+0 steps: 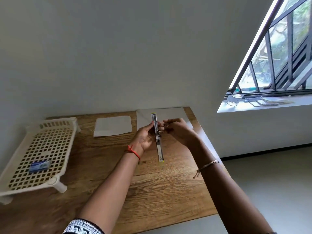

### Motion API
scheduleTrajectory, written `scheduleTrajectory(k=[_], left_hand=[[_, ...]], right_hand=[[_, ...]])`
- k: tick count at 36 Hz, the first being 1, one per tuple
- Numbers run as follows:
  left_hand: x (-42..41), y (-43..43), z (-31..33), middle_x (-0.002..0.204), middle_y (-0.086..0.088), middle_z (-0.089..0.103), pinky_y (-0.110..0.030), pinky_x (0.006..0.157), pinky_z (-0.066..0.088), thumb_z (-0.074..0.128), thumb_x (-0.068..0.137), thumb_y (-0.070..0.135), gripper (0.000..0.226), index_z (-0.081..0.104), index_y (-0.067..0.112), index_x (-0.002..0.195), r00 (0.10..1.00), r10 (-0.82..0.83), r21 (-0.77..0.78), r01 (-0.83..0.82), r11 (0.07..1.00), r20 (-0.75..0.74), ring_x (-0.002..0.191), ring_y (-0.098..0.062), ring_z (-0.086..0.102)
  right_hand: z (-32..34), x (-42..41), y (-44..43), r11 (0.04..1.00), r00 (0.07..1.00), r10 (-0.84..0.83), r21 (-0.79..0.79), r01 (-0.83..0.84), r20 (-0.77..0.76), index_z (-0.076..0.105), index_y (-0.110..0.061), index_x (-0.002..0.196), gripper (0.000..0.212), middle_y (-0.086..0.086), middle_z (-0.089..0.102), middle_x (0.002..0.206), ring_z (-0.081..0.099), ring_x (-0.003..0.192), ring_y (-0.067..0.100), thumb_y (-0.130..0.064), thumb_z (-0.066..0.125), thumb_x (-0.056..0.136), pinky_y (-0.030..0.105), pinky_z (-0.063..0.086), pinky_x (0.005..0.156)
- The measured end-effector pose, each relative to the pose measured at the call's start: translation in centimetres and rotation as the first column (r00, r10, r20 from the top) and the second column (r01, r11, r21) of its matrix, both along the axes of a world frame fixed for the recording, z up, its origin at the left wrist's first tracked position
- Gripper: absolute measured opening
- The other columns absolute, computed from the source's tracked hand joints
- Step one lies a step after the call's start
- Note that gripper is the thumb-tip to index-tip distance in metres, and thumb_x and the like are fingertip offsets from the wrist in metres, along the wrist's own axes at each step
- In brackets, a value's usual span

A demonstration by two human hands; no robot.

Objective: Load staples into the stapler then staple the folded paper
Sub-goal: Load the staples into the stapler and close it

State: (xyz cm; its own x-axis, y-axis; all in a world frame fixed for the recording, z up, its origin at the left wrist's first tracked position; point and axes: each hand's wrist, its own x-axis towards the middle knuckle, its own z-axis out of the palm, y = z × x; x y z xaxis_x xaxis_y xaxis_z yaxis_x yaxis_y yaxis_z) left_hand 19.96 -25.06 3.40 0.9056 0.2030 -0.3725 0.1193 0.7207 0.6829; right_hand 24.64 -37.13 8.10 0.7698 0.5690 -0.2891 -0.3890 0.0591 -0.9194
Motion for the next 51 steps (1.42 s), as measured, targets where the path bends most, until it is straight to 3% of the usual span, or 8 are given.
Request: scheduleTrajectory(k=[5,10,21,24,26,34,45,51], left_hand=[[0.0,0.4,1.5,0.061,-0.006,0.071,-0.026,0.055,0.059,0.038,0.099,0.012,0.028,0.059,0.001,0.085,0.998,-0.01,-0.009,0.011,1.0,0.065,0.052,-0.013,0.068],[0.2,0.7,2.8,0.061,-0.005,0.07,-0.028,0.056,0.06,0.038,0.098,0.009,0.025,0.059,-0.002,0.091,0.993,-0.041,-0.021,0.044,0.999,0.109,0.053,-0.011,0.067],[0.5,0.8,4.6,0.061,-0.003,0.071,-0.033,0.057,0.06,0.038,0.097,0.003,0.024,0.06,0.001,0.091,0.983,-0.014,-0.001,0.014,1.0,0.185,0.055,-0.008,0.069],[0.6,0.8,4.8,0.079,-0.006,0.071,-0.033,0.058,0.061,0.039,0.097,0.004,0.023,0.061,0.002,0.093,0.98,-0.006,-0.023,0.01,1.0,0.198,0.061,-0.009,0.07],[0.5,0.7,5.1,0.087,-0.008,0.066,-0.032,0.06,0.061,0.039,0.097,0.004,0.024,0.062,0.003,0.093,0.979,-0.004,-0.028,0.01,1.0,0.201,0.067,-0.011,0.069],[0.6,0.6,6.2,0.067,0.0,0.074,-0.033,0.065,0.06,0.038,0.097,0.003,0.051,0.078,0.01,0.066,0.961,-0.048,0.015,0.045,0.999,0.273,0.063,-0.01,0.071],[0.2,0.1,7.0,0.071,-0.002,0.074,-0.035,0.066,0.061,0.043,0.095,0.002,0.021,0.064,0.004,0.092,0.956,-0.06,0.107,0.03,0.994,0.287,0.068,-0.012,0.071],[-0.1,-0.2,7.3,0.079,-0.004,0.073,-0.037,0.07,0.059,0.042,0.095,0.002,0.021,0.063,0.004,0.094,0.951,-0.063,0.132,0.024,0.991,0.304,0.077,-0.015,0.07]], right_hand=[[1.7,0.9,-1.1,0.992,0.996,0.058,0.113,-0.05,-0.067,0.049,0.005,0.086,0.029,0.022,0.056,0.082,0.067,0.052,0.013,0.02,0.024,0.089,0.016,0.053,0.053],[2.9,1.2,-1.8,0.969,0.993,0.088,0.238,-0.068,-0.075,0.046,0.01,0.112,0.024,0.016,0.069,0.074,0.069,0.061,0.013,0.012,0.033,0.092,0.017,0.056,0.062],[3.3,0.6,-1.8,0.878,0.984,0.062,0.478,0.026,-0.166,0.067,0.0,0.094,0.021,0.013,0.072,0.077,0.07,0.068,0.014,0.004,0.053,0.078,0.018,0.057,0.065],[3.0,0.5,-1.7,0.879,0.989,0.065,0.476,0.007,-0.135,0.075,-0.005,0.079,0.022,0.012,0.071,0.074,0.068,0.065,0.014,-0.004,0.068,0.059,0.018,0.057,0.066],[3.0,0.4,-1.6,0.878,0.991,0.05,0.478,0.014,-0.122,0.075,-0.004,0.08,0.019,0.012,0.071,0.074,0.069,0.065,0.014,-0.001,0.062,0.066,0.018,0.057,0.065],[3.5,0.5,-1.2,0.863,0.994,-0.104,0.493,0.109,-0.037,0.073,0.001,0.07,0.013,0.012,0.073,0.071,0.071,0.068,0.017,-0.001,0.06,0.068,0.021,0.058,0.068],[3.5,-0.7,-0.6,0.938,0.853,-0.329,0.243,0.247,0.405,0.071,-0.013,0.076,0.014,-0.002,0.07,0.065,0.062,0.064,0.014,0.001,0.068,0.075,0.025,0.049,0.062],[3.6,-1.7,-0.5,0.93,0.821,-0.358,0.253,0.268,0.445,0.071,-0.012,0.088,0.019,-0.001,0.069,0.067,0.061,0.057,0.01,0.003,0.069,0.076,0.019,0.05,0.053]])
